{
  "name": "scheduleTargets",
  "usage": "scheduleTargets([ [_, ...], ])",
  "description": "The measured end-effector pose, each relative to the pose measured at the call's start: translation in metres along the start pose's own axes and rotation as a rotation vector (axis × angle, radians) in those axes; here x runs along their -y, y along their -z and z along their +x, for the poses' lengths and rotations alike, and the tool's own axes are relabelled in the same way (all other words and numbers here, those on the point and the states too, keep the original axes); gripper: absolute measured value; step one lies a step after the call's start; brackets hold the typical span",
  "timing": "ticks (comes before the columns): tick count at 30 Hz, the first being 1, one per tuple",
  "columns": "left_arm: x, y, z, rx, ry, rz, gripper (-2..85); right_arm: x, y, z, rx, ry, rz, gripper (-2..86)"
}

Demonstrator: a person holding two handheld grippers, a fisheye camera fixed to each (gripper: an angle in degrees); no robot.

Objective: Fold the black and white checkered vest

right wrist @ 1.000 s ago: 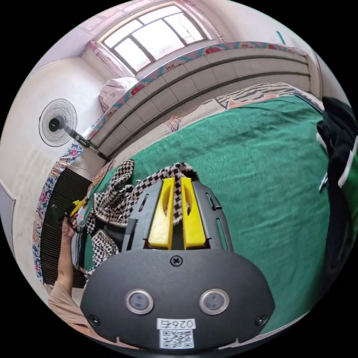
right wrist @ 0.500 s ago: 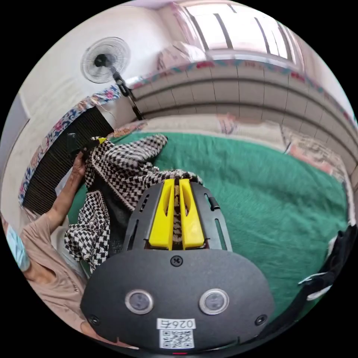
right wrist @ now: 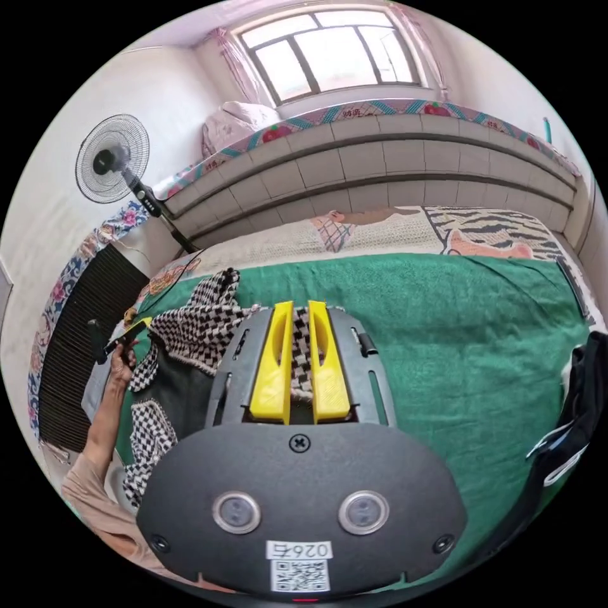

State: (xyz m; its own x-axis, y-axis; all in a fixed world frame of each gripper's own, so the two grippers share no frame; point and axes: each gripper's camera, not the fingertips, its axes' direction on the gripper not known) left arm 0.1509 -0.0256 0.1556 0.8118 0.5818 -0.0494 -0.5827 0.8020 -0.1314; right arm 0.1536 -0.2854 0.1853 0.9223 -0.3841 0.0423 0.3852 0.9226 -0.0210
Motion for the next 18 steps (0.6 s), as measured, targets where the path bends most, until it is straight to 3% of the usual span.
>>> scheduleTargets([
  [5, -0.055, 0.054, 0.03, -0.004, -0.128, -0.014, 4.4, -0.127, 0.047, -0.023, 0.001, 0.093, -0.202, 3.2],
  [9, -0.103, 0.066, 0.025, -0.045, -0.053, -0.088, 8.3, -0.222, 0.11, -0.009, -0.006, 0.028, -0.225, 7.3],
  [11, -0.114, 0.06, 0.018, -0.128, -0.002, -0.082, 9.9, -0.261, 0.135, 0.008, 0.103, -0.043, -0.255, 10.4],
  [13, -0.111, 0.02, 0.016, -0.287, 0.049, -0.265, 15.9, -0.272, 0.131, 0.008, 0.185, -0.069, -0.307, 11.1],
  [15, -0.105, 0.022, 0.023, -0.16, 0.007, -0.262, 15.9, -0.268, 0.142, -0.009, 0.115, -0.052, -0.298, 7.4],
  [16, -0.1, 0.016, 0.029, -0.171, -0.043, -0.339, 9.7, -0.257, 0.15, -0.025, 0.144, 0.023, -0.338, 4.0],
  [18, -0.102, 0.021, 0.025, -0.187, 0.007, -0.333, 6.3, -0.238, 0.17, -0.034, 0.145, 0.017, -0.361, 0.5],
])
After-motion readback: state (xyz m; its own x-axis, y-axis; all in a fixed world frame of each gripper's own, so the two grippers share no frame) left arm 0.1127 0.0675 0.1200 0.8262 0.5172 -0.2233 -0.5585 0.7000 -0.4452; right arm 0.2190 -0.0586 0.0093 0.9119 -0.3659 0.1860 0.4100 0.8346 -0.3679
